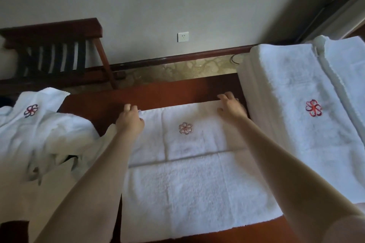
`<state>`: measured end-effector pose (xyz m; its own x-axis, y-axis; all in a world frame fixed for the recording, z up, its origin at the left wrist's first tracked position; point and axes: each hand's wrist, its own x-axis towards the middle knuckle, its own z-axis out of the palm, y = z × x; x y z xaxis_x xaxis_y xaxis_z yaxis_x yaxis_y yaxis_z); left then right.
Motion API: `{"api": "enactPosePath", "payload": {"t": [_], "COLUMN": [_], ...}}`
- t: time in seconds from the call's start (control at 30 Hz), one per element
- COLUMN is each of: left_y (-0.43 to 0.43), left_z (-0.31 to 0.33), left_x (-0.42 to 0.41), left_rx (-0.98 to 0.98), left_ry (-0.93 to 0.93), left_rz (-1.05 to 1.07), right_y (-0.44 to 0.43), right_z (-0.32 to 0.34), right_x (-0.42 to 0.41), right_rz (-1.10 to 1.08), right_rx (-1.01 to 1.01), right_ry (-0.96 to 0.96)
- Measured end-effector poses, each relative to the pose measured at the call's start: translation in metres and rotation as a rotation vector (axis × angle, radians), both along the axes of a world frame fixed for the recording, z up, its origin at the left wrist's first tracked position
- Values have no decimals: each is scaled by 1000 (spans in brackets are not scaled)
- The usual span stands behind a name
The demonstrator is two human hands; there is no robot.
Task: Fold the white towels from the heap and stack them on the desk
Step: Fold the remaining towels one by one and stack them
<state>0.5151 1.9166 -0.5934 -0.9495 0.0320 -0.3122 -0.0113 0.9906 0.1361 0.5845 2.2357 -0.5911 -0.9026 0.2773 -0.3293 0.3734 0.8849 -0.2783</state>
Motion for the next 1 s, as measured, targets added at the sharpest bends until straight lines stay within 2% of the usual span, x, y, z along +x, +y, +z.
{"api": "enactPosePath", "payload": {"t": [0.1, 0.23, 0.43, 0.53, 0.7, 1.0], "left_y": [-5, -8, -12, -14, -21, -40], "left_z": [2, 11, 38, 57, 74, 85], "left_x": [-21, -24, 10, 39, 92, 187], "left_rx": [9, -116, -56, -26, 83, 234], "left_ry": [-106, -166, 171, 283, 364, 491], "left_rz": [-46, -191, -138, -82, -2, 22], "right_y": [3, 5, 9, 6, -3, -26], "right_z": [4, 15, 31, 42, 59, 77], "right_x": [-13, -15, 11, 35, 89, 190], "right_rz": [12, 49, 18, -4, -65, 16], "right_rx": [3, 87, 47, 27, -42, -46], "right_ry": [-77, -30, 165, 274, 478, 687]}}
